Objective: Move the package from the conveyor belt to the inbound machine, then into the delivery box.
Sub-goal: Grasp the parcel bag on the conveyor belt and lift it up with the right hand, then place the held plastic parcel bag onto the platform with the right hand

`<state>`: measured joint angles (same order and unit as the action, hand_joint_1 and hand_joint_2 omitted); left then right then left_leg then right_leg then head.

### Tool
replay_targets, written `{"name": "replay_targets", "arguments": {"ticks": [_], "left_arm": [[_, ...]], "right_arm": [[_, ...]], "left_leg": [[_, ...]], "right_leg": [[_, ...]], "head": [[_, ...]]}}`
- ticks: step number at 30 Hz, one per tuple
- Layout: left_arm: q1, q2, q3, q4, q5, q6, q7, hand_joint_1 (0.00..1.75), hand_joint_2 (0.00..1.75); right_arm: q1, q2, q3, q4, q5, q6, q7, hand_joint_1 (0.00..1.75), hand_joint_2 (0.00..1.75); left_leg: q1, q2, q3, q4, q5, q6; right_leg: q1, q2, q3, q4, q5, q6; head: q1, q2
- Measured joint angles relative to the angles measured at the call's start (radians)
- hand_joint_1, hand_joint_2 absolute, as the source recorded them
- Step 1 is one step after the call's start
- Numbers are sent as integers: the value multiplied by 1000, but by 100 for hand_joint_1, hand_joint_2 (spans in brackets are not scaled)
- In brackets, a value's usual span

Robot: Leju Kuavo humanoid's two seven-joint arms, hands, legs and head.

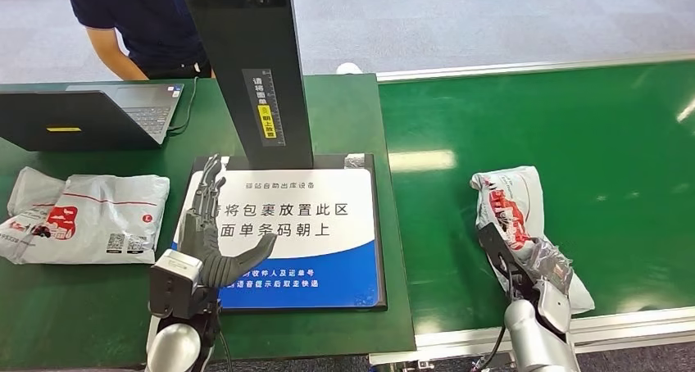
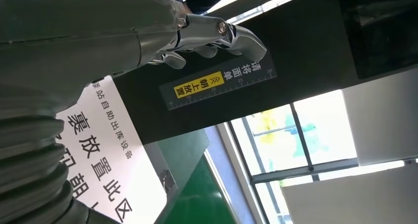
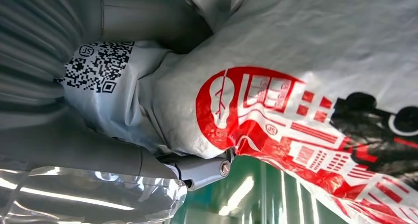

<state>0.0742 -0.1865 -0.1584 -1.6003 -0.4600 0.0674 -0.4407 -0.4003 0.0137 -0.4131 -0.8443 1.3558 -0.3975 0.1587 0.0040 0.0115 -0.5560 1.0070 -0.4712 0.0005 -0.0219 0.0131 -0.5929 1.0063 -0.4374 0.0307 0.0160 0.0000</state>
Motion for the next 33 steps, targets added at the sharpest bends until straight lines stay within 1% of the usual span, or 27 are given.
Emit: {"name": "replay_targets", "arguments": {"ticks": [3,7,12,17,20,24,29,33], "left_arm": [[5,0,-1,0,-1,1,0,0,175],[10,0,-1,0,-1,6,-1,0,175],[16,-2,-1,0,-1,10,-2,0,175],[17,-5,-1,0,-2,12,-4,0,175],[19,-5,-1,0,-2,13,-8,0,175],[19,-5,0,0,-2,15,-13,0,175],[19,-5,0,0,-2,16,-17,0,175],[19,-5,0,0,-2,16,-18,0,175]], "right_arm": [[23,10,5,-39,-2,-21,-10,175,175],[59,27,12,-111,-31,-51,-47,175,175],[109,60,49,-255,-55,-76,-103,175,175],[159,95,104,-403,-71,-88,-132,175,175],[182,110,137,-473,-79,-94,-146,175,175],[212,121,198,-554,-99,-100,-185,175,175],[232,135,296,-625,-112,-82,-195,175,175],[237,139,326,-650,-117,-75,-199,175,175]], "left_leg": [[0,0,-2,0,0,0],[0,0,-4,0,0,0],[0,0,-5,0,0,0],[0,0,-5,0,0,0],[0,0,-5,0,0,0],[0,0,-5,0,0,0],[0,0,-5,0,0,0],[0,0,-5,0,0,0]], "right_leg": [[0,0,-2,0,0,0],[0,0,-3,0,0,0],[0,0,-4,0,0,0],[0,0,-5,0,0,0],[0,0,-5,0,0,0],[0,0,-5,0,0,0],[0,0,-6,0,0,0],[0,0,-5,1,0,0]], "head": [[0,0],[0,0],[0,0],[0,0],[0,0],[0,0],[0,0],[0,0]]}}
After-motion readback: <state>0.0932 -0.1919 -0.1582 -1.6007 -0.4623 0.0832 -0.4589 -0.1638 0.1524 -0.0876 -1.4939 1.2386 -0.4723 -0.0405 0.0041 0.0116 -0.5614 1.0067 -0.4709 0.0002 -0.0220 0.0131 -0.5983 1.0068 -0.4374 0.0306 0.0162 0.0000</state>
